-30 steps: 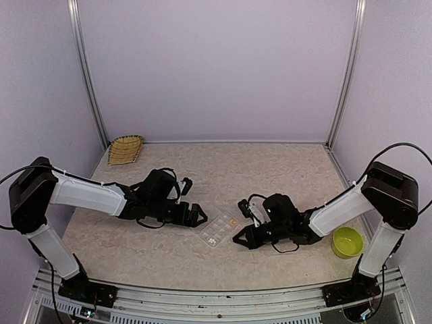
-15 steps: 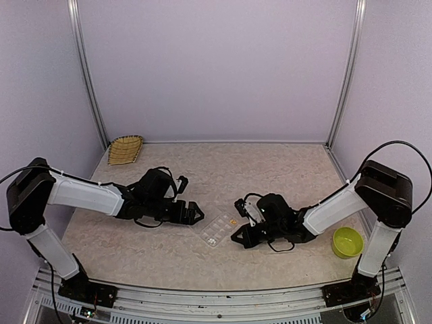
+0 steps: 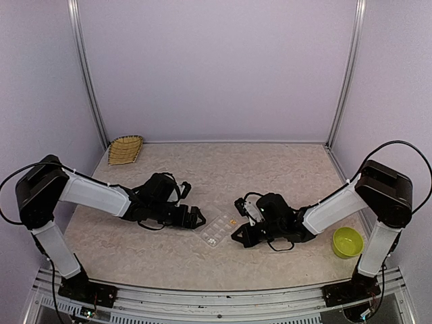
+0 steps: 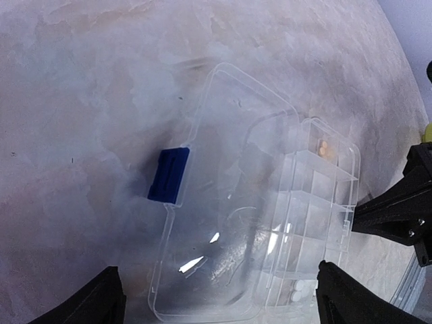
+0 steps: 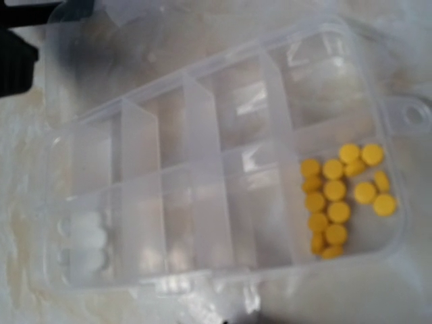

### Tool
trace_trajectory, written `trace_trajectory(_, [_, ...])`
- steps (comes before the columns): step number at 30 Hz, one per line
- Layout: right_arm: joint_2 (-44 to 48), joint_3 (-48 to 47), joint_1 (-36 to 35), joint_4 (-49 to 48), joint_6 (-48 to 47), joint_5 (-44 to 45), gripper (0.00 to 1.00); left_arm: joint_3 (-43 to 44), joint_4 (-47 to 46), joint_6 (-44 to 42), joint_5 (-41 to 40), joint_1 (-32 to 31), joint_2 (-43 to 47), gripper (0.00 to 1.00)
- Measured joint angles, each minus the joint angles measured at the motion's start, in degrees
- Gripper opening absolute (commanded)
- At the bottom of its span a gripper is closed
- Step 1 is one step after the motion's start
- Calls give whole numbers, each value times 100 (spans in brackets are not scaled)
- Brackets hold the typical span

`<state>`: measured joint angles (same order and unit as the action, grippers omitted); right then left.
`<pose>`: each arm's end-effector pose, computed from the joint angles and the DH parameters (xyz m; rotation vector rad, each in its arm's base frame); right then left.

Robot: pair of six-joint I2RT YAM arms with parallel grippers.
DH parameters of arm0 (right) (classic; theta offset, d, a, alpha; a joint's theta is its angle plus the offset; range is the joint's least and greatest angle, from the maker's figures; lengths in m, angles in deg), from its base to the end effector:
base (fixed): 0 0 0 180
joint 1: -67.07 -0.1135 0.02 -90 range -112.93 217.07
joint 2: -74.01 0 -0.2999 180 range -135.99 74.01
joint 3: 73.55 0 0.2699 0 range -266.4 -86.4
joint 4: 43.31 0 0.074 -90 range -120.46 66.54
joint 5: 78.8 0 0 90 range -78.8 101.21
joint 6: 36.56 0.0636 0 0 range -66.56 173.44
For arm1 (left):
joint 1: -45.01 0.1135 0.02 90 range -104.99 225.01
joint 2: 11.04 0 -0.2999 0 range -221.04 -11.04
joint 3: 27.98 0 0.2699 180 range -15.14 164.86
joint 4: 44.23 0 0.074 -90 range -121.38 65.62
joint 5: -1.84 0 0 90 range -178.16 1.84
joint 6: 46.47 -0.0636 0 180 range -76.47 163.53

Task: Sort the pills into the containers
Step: Close the lid of the pill container.

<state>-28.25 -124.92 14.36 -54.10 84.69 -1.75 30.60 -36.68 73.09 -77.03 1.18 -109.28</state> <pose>0.2055 0.2934 0.1095 -0.5860 2.3943 0.9737 0.2537 -0.2605 0.1379 0.4117 2.5083 -0.7931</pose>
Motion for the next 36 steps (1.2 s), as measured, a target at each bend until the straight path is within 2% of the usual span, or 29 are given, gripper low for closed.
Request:
trace_trajectory(14, [-133, -197, 0, 63, -79, 37, 0, 0, -308, -37, 503, -144, -2, 95])
trace_trajectory(36, [-264, -420, 0, 192, -210, 63, 0, 7, -452, -181, 474, -514, 286, 95])
